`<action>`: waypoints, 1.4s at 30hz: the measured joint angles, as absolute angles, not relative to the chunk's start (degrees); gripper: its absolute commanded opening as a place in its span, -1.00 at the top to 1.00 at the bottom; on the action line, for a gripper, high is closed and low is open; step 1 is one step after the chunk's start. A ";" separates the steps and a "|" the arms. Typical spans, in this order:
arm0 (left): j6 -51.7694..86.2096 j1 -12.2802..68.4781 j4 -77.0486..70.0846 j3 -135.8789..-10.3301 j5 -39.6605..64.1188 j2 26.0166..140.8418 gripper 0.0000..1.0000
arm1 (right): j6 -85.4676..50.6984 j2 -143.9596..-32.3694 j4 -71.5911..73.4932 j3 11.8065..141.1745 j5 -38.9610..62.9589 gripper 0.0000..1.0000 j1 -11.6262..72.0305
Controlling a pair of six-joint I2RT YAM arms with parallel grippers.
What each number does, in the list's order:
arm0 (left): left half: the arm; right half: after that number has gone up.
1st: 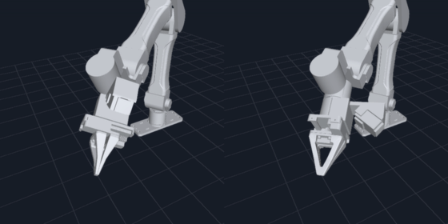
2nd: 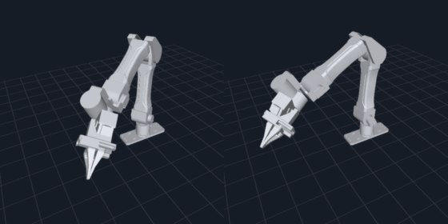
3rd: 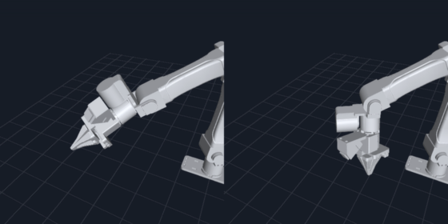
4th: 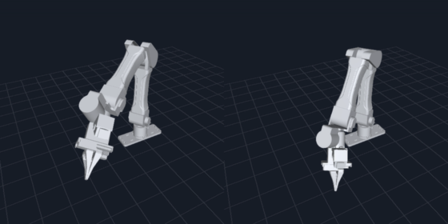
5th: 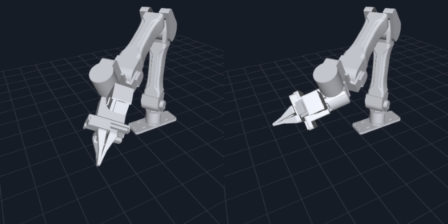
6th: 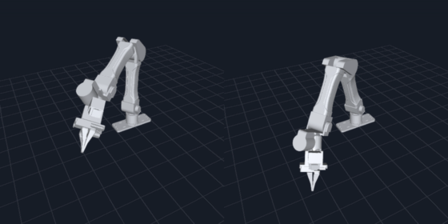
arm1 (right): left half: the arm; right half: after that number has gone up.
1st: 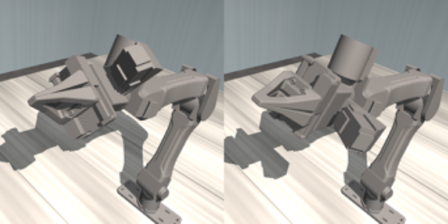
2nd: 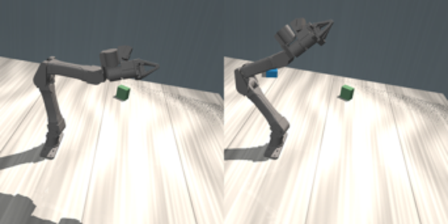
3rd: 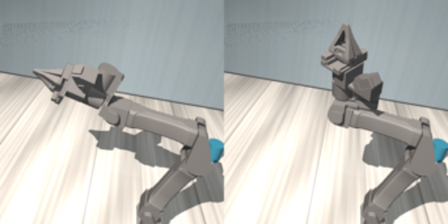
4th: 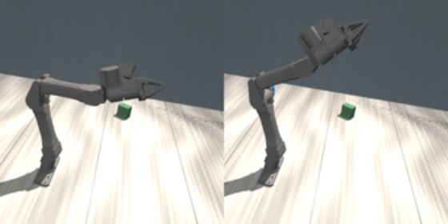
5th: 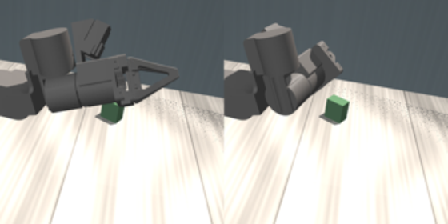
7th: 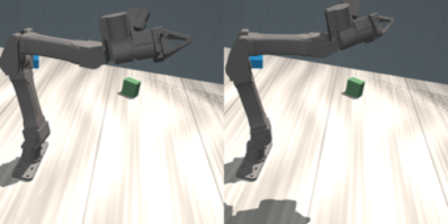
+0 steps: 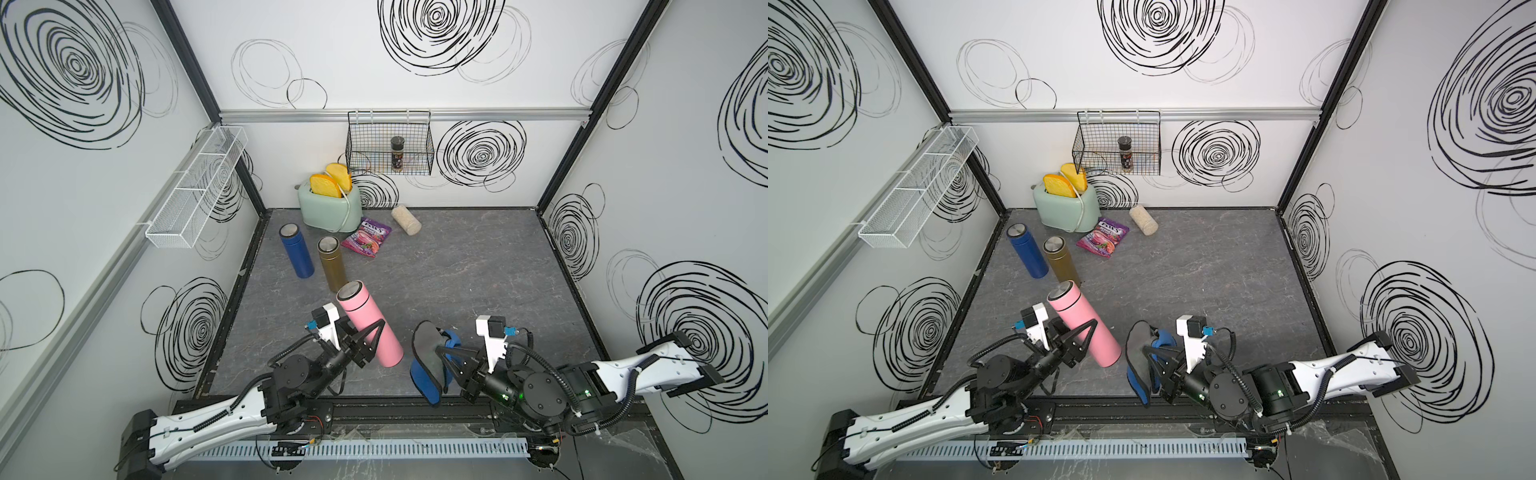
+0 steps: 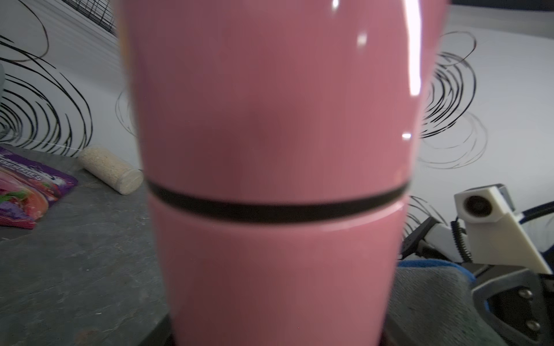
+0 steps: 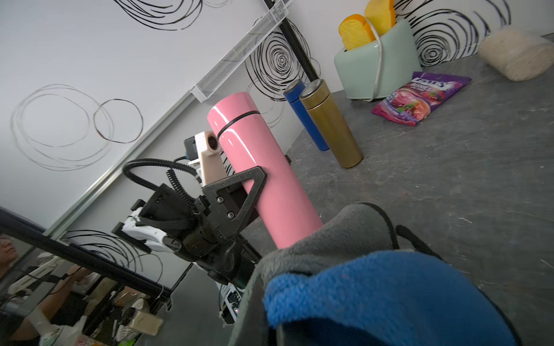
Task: Wipe the surface of the thermos
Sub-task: Wipe the dirt from the surface of the thermos, then place the thermos at the center of the board.
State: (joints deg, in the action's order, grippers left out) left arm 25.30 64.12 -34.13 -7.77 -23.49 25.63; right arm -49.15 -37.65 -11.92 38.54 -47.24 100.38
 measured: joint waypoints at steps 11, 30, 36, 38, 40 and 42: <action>11.68 53.15 -49.34 -7.55 -29.34 46.85 1.00 | -47.42 -52.21 -22.48 42.52 -29.47 1.00 77.87; 7.01 39.31 -74.52 -24.88 -26.70 90.41 1.00 | -35.29 -47.62 -18.28 35.73 0.75 1.00 36.97; 4.80 38.72 -82.96 -28.34 -29.82 102.04 1.00 | -33.80 -48.49 -16.21 34.96 3.97 1.00 34.44; 4.16 38.70 -83.83 -29.15 -30.24 105.16 1.00 | -33.54 -49.06 -15.57 34.57 4.80 1.00 33.93; 3.42 38.68 -84.20 -29.71 -30.50 107.61 1.00 | -33.32 -49.63 -14.96 34.13 5.50 1.00 33.56; 2.59 38.65 -84.95 -30.11 -30.85 109.73 0.98 | -33.15 -50.09 -14.48 33.71 5.98 1.00 33.21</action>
State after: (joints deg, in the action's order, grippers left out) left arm 2.59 38.65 -84.95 -30.11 -30.85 109.73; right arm -33.15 -50.09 -14.48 33.71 5.98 33.21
